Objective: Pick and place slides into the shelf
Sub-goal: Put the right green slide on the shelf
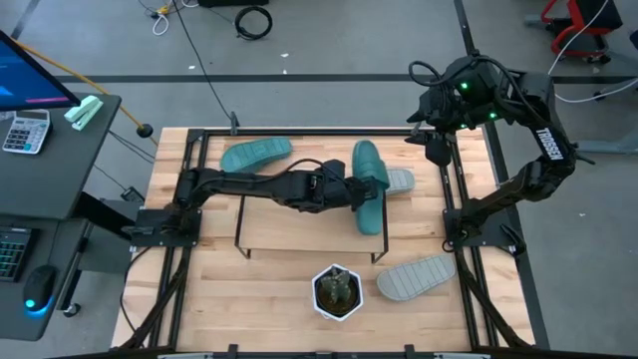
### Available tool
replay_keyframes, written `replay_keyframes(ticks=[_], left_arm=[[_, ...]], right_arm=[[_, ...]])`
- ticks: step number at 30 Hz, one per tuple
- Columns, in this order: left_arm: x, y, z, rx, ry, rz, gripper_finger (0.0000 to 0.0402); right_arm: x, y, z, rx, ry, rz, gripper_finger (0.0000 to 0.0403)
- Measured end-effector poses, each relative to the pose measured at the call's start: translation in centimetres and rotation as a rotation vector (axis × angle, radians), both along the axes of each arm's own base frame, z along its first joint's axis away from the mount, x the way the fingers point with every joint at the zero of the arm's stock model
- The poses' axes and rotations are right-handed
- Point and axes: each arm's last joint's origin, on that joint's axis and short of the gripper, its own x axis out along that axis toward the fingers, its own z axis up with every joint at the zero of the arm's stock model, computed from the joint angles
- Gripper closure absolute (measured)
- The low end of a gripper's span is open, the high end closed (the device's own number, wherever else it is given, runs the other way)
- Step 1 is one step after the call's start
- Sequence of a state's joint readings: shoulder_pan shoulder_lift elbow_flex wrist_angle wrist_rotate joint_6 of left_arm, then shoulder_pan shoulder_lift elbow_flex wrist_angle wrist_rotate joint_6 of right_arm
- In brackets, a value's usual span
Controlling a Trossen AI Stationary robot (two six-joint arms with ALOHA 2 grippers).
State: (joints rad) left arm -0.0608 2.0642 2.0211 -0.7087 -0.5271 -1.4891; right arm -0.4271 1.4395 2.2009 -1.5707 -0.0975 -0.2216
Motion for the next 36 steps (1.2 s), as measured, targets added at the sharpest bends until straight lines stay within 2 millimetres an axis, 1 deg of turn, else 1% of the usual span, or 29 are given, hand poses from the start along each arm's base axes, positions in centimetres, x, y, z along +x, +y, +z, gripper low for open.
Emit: replay_keyframes(ticks=[26, 36], left_arm=[[-0.3, 0.2, -0.4, 0.018, 0.064, -0.009, 0.0317], [0.3, 0.1, -1.3, -0.018, 0.068, -0.033, 0.0317]], right_arm=[[0.0, 0.0, 0.0, 0.001, 0.000, -0.001, 0.0160], [0.0, 0.0, 0.0, 0.001, 0.000, -0.001, 0.0160]])
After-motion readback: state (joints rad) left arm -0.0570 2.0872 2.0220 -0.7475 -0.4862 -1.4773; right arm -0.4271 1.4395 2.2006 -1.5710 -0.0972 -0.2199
